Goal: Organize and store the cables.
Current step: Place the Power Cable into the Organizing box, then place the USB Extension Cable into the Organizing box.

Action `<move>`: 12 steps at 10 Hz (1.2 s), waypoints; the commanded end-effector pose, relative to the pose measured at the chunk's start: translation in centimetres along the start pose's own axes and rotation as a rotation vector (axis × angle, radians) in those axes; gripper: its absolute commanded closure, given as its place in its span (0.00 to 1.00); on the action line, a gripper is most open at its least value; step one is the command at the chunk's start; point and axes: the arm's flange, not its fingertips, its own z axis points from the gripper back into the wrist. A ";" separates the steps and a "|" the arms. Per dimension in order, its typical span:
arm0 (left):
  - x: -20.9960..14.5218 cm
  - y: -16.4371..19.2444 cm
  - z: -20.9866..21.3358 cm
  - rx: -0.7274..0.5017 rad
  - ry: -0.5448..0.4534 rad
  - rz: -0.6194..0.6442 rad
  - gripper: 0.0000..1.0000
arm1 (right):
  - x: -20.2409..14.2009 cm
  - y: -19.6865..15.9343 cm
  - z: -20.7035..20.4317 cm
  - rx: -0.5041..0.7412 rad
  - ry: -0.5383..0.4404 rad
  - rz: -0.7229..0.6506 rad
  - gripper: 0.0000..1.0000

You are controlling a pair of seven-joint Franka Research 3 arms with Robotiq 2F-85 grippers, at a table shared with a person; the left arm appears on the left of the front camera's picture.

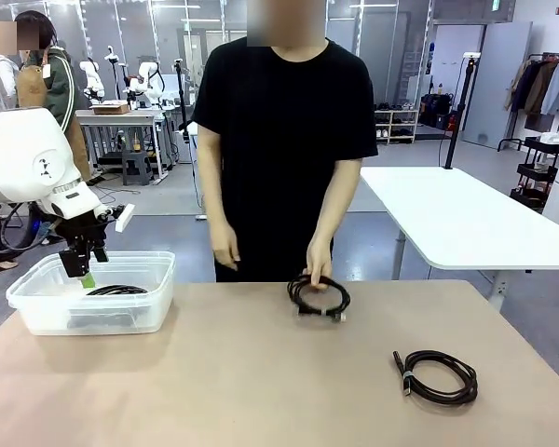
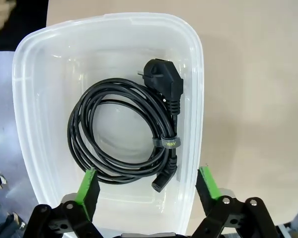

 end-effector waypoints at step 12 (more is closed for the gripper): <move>-0.1 0.0 0.2 0.003 0.000 0.003 0.00 | 0.1 0.0 0.3 -0.004 -0.014 0.017 0.00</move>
